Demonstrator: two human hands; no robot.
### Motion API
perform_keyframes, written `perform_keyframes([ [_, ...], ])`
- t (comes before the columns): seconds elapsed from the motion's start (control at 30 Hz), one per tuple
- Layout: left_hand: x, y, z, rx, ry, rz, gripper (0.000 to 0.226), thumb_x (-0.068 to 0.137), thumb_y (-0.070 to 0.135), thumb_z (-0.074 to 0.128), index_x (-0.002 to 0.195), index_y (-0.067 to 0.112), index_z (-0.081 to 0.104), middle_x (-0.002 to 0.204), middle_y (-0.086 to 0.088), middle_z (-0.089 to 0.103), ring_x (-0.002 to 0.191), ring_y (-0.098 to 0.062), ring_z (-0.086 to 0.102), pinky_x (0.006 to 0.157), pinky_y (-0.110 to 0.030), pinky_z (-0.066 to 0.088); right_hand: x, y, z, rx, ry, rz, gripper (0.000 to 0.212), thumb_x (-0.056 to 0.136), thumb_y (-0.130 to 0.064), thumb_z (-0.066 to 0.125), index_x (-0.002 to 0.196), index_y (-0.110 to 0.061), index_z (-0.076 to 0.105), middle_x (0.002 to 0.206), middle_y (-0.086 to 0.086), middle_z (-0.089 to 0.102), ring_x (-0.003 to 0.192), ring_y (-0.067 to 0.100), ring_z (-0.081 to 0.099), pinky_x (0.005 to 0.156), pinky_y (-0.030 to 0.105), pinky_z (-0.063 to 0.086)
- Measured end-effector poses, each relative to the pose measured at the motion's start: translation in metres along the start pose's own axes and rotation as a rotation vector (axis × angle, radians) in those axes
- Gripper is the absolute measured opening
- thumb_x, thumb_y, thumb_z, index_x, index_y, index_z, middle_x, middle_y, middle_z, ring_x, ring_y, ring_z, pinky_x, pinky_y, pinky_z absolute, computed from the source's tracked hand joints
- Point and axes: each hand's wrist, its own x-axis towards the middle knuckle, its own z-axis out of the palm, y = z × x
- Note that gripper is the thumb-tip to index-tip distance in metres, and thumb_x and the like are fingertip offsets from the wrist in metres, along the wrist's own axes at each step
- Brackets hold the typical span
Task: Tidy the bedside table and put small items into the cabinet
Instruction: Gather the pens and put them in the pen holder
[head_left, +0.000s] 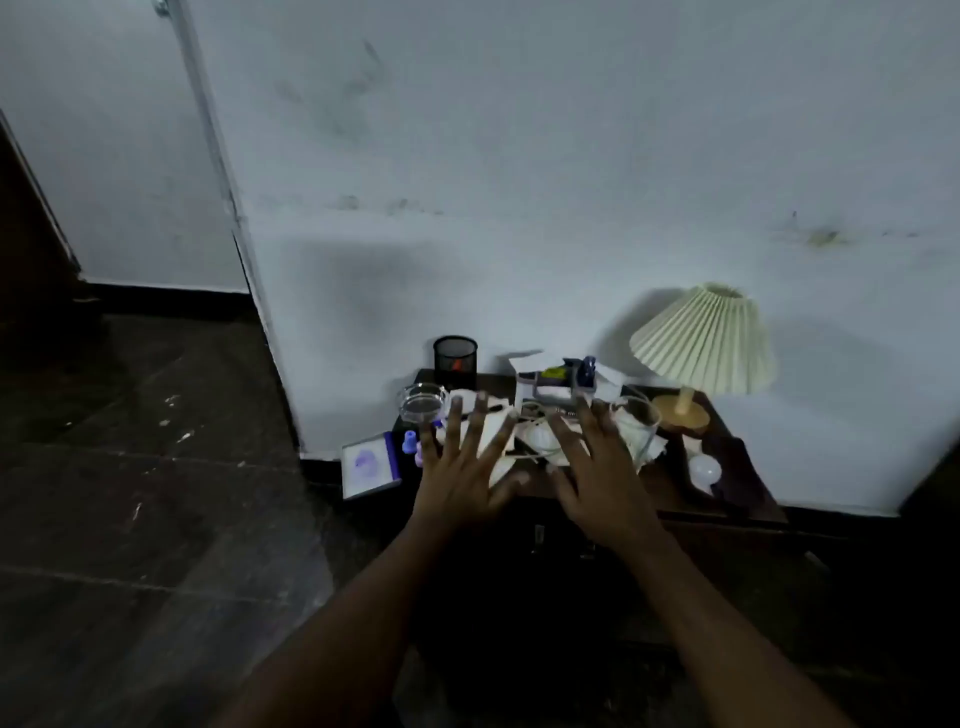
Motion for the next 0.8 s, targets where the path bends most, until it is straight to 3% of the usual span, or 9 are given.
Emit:
perform_keyframes([
  [0.1, 0.016, -0.009, -0.002, 0.019, -0.020, -0.115, 0.082, 0.095, 0.078, 0.030, 0.163, 0.038, 0.010, 0.173, -0.008, -0.003, 0.158, -0.038, -0.006, 0.116, -0.070, -0.013, 0.021, -0.001, 0.009, 0.123, -0.059, -0.010, 0.055, 0.100, -0.017, 0.056, 0.153, -0.019, 0.044, 0.159, 0.006, 0.043, 0.147, 0.022, 0.038, 0.116, 0.040, 0.043],
  [0.27, 0.013, -0.023, 0.019, 0.033, -0.186, -0.200, 0.080, 0.095, 0.080, 0.015, 0.163, 0.039, 0.007, 0.169, -0.006, -0.024, 0.154, -0.035, -0.025, 0.109, -0.069, -0.029, 0.041, 0.002, 0.030, 0.083, -0.183, 0.134, 0.044, 0.098, -0.007, 0.052, 0.141, -0.014, 0.059, 0.135, 0.011, 0.066, 0.122, 0.029, 0.062, 0.097, 0.041, 0.052],
  [0.37, 0.020, -0.030, 0.027, 0.050, -0.239, -0.193, 0.078, 0.096, 0.078, 0.011, 0.163, 0.039, 0.005, 0.167, -0.007, -0.030, 0.152, -0.036, -0.031, 0.105, -0.070, -0.033, 0.054, 0.007, 0.045, -0.022, -0.216, 0.310, 0.027, 0.098, -0.009, 0.049, 0.117, -0.010, 0.067, 0.110, 0.013, 0.072, 0.104, 0.031, 0.067, 0.085, 0.039, 0.050],
  [0.47, 0.022, -0.032, 0.026, 0.129, -0.260, -0.181, 0.071, 0.100, 0.069, 0.015, 0.162, 0.034, 0.017, 0.172, -0.010, -0.005, 0.156, -0.042, -0.014, 0.104, -0.075, -0.030, 0.051, 0.012, 0.056, -0.116, -0.324, 0.397, 0.018, 0.101, -0.013, 0.044, 0.101, -0.006, 0.060, 0.105, 0.012, 0.066, 0.102, 0.030, 0.063, 0.082, 0.037, 0.044],
  [0.6, 0.042, -0.031, 0.014, 0.122, -0.289, -0.195, 0.059, 0.103, 0.048, 0.032, 0.159, 0.030, 0.029, 0.162, -0.005, 0.041, 0.153, -0.042, 0.023, 0.102, -0.084, -0.021, 0.041, 0.014, 0.061, -0.211, -0.391, 0.413, 0.020, 0.104, -0.018, 0.040, 0.110, -0.009, 0.057, 0.115, 0.010, 0.061, 0.106, 0.030, 0.061, 0.084, 0.037, 0.046],
  [0.7, 0.068, -0.030, 0.011, 0.144, -0.303, -0.180, 0.059, 0.099, 0.034, 0.045, 0.156, 0.031, 0.033, 0.151, 0.000, 0.055, 0.150, -0.034, 0.034, 0.100, -0.083, -0.025, 0.039, 0.014, 0.058, -0.268, -0.436, 0.377, 0.021, 0.105, -0.018, 0.036, 0.114, -0.013, 0.055, 0.118, 0.007, 0.060, 0.106, 0.026, 0.061, 0.082, 0.036, 0.045],
  [0.8, 0.096, -0.035, 0.015, 0.144, -0.393, -0.187, 0.055, 0.093, 0.022, 0.052, 0.147, 0.029, 0.045, 0.136, -0.002, 0.066, 0.144, -0.033, 0.040, 0.107, -0.081, -0.014, 0.045, 0.013, 0.043, -0.209, -0.440, 0.399, 0.019, 0.101, -0.021, 0.042, 0.107, -0.014, 0.058, 0.112, 0.007, 0.064, 0.101, 0.028, 0.065, 0.073, 0.034, 0.044],
])
